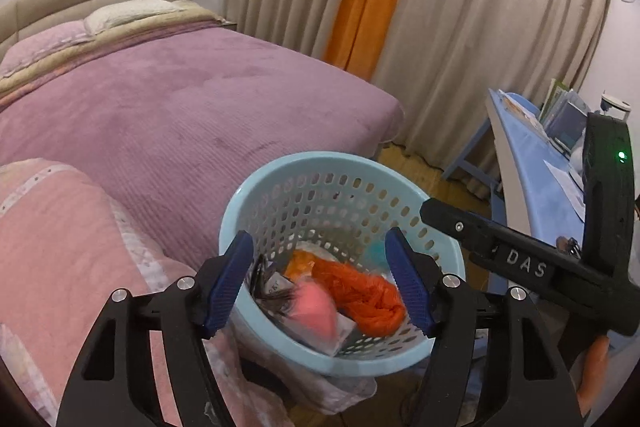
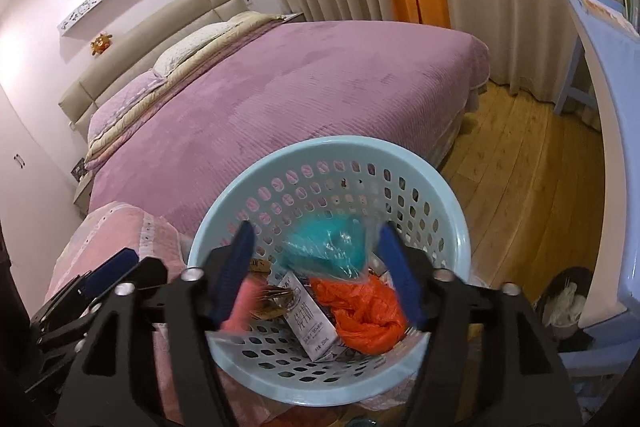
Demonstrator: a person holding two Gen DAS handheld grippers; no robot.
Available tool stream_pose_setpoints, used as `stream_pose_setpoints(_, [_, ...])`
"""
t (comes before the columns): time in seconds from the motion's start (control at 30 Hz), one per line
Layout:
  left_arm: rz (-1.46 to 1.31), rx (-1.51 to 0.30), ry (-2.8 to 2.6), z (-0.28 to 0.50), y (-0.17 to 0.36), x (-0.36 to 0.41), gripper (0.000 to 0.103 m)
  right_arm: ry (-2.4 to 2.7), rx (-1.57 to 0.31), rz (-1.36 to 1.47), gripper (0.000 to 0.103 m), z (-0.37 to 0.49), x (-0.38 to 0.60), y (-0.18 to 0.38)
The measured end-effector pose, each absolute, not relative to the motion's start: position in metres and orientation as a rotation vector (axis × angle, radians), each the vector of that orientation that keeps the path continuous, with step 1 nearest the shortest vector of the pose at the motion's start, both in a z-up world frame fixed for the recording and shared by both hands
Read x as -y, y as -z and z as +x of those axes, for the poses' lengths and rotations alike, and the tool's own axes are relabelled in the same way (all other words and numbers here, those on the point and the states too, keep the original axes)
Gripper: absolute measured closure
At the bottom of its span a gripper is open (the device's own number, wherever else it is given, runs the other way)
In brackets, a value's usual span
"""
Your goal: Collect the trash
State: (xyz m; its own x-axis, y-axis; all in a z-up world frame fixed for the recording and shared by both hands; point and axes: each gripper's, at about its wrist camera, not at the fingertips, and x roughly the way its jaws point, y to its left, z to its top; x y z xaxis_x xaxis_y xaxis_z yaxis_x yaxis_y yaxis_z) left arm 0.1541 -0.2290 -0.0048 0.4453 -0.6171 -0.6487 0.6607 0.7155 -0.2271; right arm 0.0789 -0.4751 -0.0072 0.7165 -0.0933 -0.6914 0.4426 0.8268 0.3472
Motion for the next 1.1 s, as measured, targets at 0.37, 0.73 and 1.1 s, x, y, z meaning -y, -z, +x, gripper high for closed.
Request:
stream_pose_setpoints(0.37, [0.020, -0.671, 0.715, 0.127, -0.020, 0.171, 0.025, 0.251, -0.674, 0.443, 0.039, 0.069, 0.431, -0.015])
stream_pose_setpoints(0.73, [0.063, -0.498, 0.524, 0.079, -0.029, 0.107, 0.016, 0.211, -0.594, 0.301, 0.039, 0.053, 0.365, -0.036])
stream_pose_setpoints(1.1, [0.024, -0.332, 0.285, 0.064, -0.009, 0.056, 0.011, 0.248, -0.418, 0.214, 0.039, 0.020, 0.324, -0.029])
